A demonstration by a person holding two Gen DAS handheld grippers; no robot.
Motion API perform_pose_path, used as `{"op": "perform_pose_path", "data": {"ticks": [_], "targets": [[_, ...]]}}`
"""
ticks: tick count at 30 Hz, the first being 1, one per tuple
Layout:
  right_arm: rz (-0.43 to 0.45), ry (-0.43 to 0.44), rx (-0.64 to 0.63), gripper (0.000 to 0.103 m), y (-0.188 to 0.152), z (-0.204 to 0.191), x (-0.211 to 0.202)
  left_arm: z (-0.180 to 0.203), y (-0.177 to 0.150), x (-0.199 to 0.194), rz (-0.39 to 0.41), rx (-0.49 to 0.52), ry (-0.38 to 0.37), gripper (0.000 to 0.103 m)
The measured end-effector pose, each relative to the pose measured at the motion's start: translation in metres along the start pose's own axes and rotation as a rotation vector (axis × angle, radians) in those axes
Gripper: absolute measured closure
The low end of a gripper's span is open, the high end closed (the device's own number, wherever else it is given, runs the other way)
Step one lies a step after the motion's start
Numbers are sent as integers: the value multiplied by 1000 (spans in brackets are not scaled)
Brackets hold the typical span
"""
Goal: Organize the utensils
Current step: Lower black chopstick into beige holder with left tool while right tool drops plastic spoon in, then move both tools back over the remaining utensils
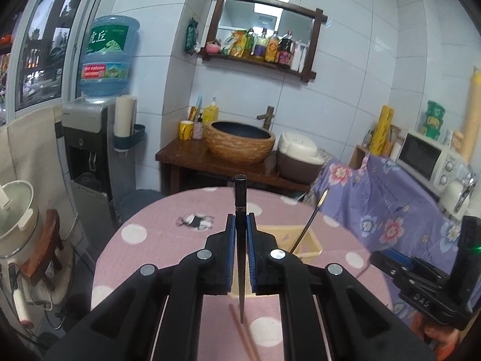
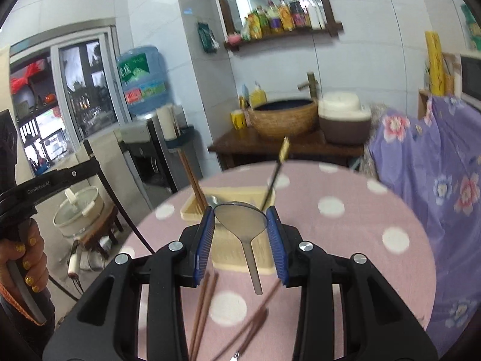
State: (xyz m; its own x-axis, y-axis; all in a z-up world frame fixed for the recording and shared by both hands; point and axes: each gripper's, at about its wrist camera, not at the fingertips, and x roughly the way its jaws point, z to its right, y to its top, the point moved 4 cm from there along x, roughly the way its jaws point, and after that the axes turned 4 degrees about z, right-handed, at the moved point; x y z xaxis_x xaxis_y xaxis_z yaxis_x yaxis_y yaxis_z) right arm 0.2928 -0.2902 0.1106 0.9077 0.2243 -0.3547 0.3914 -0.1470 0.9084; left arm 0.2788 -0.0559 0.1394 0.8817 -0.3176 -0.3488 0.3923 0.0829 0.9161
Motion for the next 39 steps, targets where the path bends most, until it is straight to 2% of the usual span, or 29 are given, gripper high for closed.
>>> {"op": "perform_pose_path", "data": {"ticks": [6,10,17,24,29,34,35,36,38,39], "targets": [[103,7,-39,67,75,-21,16,17,69,6,92,-16,-11,94],[109,-22,-39,67,92,-22,40,26,81,34,92,-10,10,94],[10,-63,-19,67,45,-6,92,23,38,84,-4,2,49,94],[-54,-97,-2,67,-4,7,119,11,-15,122,-117,-24,63,95],[-67,-121,-21,67,-17,9,125,8,-33,134,-158,-27,70,95],[-59,-141,-17,66,-24,14,127,8,-35,132,-145,-18,69,94],[-56,-148,-17,62,-26,15,126,9,-36,132,-146,-16,64,94],[-52,-152,-17,60,-27,16,125,9,-36,130,-148,-11,62,89],[-30,-164,-16,54,-31,17,117,10,-38,122,-143,-5,59,63],[-15,-165,-15,53,-32,17,111,9,-39,114,-127,-7,55,40]]}}
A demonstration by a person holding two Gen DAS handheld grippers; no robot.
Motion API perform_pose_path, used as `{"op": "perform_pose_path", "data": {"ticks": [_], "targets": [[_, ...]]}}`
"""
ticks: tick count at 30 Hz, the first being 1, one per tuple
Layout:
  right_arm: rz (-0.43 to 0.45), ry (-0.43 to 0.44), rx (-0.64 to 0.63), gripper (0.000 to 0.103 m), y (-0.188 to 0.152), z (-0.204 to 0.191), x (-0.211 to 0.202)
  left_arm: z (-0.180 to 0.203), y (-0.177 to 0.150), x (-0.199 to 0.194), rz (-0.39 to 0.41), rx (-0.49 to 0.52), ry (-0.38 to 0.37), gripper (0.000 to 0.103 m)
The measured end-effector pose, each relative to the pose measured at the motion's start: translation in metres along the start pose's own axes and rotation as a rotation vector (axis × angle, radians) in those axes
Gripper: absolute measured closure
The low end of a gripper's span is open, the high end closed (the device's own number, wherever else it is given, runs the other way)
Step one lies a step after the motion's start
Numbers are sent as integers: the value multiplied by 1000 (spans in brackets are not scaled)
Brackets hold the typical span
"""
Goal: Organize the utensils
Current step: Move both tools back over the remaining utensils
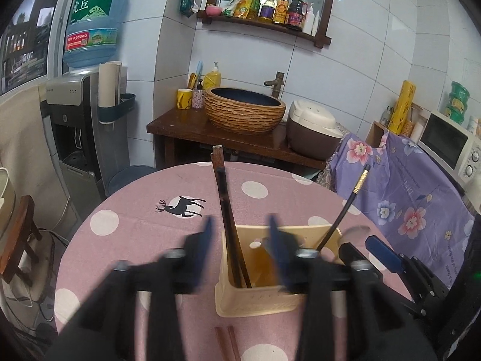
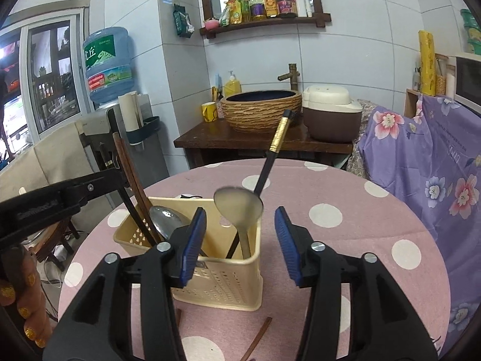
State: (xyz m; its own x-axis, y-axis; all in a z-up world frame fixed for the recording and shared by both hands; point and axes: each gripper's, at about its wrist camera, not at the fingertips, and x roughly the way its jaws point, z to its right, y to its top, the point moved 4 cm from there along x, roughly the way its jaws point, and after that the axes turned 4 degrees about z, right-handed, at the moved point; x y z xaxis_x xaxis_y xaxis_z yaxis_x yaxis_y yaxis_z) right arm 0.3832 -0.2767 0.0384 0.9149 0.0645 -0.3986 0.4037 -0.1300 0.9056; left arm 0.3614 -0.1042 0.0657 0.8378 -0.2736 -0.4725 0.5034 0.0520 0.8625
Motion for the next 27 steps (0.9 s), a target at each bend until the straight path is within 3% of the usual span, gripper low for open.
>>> {"op": "perform_pose_path", "data": {"ticks": [1,6,11,15,18,27], "targets": [[15,2,4,53,-1,1,-6,-1,-2,-6,19,-3,0,35],[21,-52,-41,51,-17,2,-39,-4,-37,-33,20,44,13,35],[-136,-98,-33,51,-74,8,-56,-21,-96,-42,-57,77,79,36],[-288,-116,30,51,-134,14,-61,-32,-148,-40,-181,49,64,48],[-348,-104,46,51,-164,9,-64,-43,-177,-42,-238,-3,72,54],[-431,-123,57,65,-196,-8,-57,-55,-196,-52,-252,-31,97,55]]}}
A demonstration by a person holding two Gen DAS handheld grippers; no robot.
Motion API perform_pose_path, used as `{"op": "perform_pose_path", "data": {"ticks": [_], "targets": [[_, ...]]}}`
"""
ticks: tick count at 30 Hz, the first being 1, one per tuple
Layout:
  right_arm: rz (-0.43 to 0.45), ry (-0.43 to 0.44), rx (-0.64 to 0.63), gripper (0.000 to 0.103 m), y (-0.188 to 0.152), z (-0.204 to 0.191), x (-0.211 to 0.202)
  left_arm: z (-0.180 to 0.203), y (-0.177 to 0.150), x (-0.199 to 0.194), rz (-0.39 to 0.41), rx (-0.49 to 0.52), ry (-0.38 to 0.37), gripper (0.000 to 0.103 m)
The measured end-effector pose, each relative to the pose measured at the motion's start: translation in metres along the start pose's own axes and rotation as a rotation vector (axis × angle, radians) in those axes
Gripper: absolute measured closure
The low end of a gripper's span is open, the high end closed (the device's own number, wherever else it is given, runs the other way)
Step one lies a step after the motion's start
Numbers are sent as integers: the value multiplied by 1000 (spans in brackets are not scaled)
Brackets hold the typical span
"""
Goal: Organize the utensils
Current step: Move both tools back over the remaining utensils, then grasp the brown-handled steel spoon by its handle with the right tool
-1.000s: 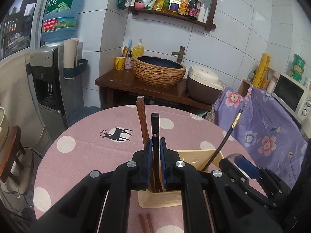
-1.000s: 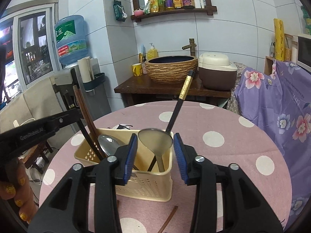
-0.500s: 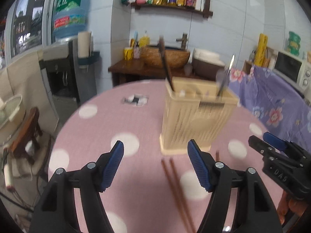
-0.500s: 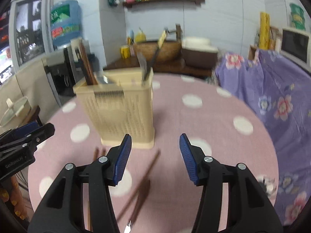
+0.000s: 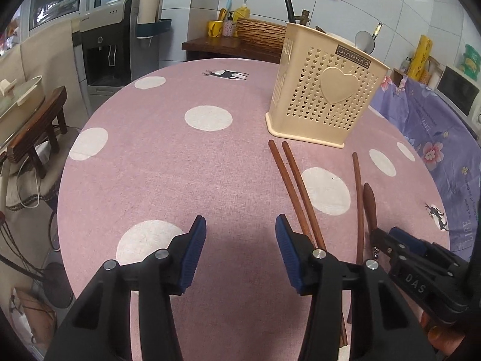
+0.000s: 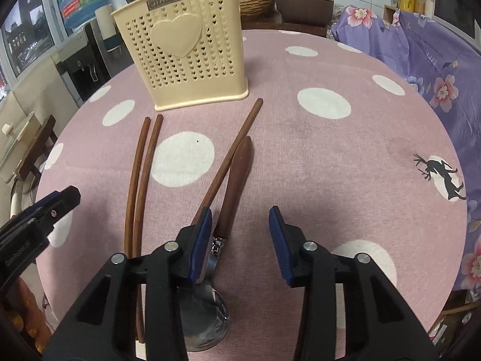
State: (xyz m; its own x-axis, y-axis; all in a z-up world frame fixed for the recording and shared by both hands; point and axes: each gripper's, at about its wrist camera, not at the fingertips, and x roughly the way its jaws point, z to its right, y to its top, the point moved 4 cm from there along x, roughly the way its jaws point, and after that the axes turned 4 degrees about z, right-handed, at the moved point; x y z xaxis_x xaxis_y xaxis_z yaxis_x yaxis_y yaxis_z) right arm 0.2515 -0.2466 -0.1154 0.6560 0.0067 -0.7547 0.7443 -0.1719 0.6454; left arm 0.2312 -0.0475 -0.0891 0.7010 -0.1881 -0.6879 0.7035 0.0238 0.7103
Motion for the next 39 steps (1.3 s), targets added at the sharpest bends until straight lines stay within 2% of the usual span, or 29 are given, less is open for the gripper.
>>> {"op": "perform_pose_path", "data": {"ticks": [4,7,11,19,22,24,26,27,39], "targets": [[4,-30,-21,74,-1,-5,2,0,0,-2,6,-3,-2,55],[13,-42,-21,88,0,-5,2,0,-2,-1,2,-7,-7,55],[23,-38,3,91,2,6,1,4,-5,0,-9,0,-20,55],[37,-95,50,93,-4,52,-11,20,-11,5,-38,20,-51,55],[48,-90,54,92,-8,55,-12,30,-15,9,-50,37,-60,55],[59,-88,49,89,-8,53,-12,37,-17,11,-51,51,-61,55],[71,-84,50,70,-9,51,-13,43,-19,12,-53,68,-59,55],[85,-84,51,68,-9,50,-14,45,-20,13,-56,74,-55,55],[142,-94,57,64,-5,55,-27,56,-26,22,-58,135,-4,55]]}}
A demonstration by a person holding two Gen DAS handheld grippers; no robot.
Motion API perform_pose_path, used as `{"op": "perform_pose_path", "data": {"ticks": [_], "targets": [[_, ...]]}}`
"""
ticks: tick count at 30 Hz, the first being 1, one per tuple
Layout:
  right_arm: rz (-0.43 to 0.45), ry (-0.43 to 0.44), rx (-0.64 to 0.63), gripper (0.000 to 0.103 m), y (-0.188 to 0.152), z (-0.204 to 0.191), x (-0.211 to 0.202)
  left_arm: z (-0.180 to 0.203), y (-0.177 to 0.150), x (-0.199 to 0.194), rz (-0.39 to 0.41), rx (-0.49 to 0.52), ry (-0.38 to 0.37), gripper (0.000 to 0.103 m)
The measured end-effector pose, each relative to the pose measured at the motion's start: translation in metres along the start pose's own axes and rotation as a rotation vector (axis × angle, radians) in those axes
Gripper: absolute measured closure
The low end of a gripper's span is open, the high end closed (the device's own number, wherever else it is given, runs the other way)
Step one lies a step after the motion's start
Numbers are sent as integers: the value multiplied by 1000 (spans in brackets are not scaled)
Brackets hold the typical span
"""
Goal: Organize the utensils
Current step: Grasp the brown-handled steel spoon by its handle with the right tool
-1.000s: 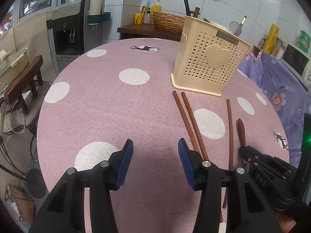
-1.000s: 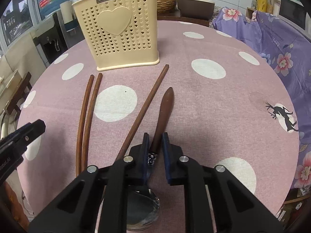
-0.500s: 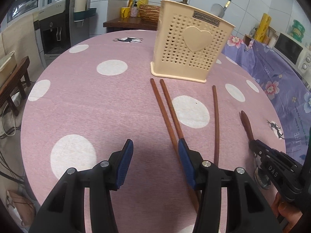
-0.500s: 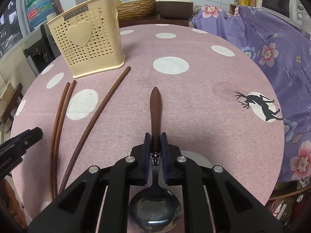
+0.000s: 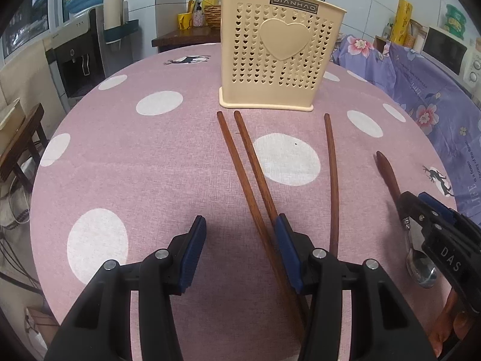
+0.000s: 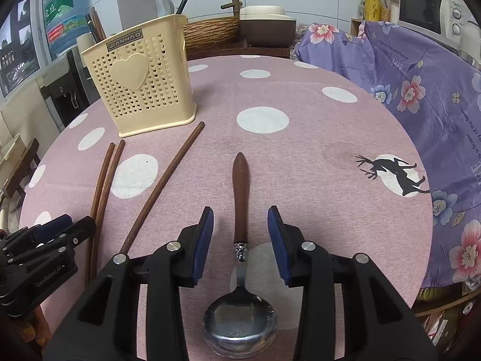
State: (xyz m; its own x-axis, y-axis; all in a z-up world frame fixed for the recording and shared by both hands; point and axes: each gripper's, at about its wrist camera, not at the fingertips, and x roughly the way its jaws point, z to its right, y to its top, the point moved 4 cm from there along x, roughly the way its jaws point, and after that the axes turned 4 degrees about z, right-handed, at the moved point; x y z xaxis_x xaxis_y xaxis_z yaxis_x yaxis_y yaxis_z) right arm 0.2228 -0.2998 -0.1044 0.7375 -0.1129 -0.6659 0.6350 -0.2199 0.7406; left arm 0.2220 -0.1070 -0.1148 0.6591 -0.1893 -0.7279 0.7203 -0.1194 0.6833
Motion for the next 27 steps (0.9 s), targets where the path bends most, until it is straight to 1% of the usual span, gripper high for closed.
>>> {"op": "perform_pose_path", "data": {"ticks": [2,4,6,8,11,13,17,19,21,24,27], "targets": [[2,1,-2,64,0,0,-1,-1,0,1,0,18,26,60],[10,1,0,64,1,1,-3,-5,0,0,-5,15,12,62],[13,1,5,64,2,4,-5,-13,1,-3,-8,7,21,65],[9,10,11,64,3,7,-5,-30,4,-8,-3,-33,23,65],[-2,28,24,64,7,12,-4,-52,12,-12,8,-71,70,65],[-12,47,27,64,9,13,-1,-62,17,-16,15,-105,66,65],[-31,96,21,62,16,11,4,-59,25,-20,32,-109,47,65],[-46,122,4,62,19,9,9,-54,26,-18,26,-111,32,64],[-56,109,-27,62,22,6,15,-49,25,-16,25,-111,18,64],[-80,106,-44,62,28,4,25,-45,23,-14,24,-98,21,60],[-109,69,-62,62,30,2,37,-47,23,-12,22,-100,28,58]]}}
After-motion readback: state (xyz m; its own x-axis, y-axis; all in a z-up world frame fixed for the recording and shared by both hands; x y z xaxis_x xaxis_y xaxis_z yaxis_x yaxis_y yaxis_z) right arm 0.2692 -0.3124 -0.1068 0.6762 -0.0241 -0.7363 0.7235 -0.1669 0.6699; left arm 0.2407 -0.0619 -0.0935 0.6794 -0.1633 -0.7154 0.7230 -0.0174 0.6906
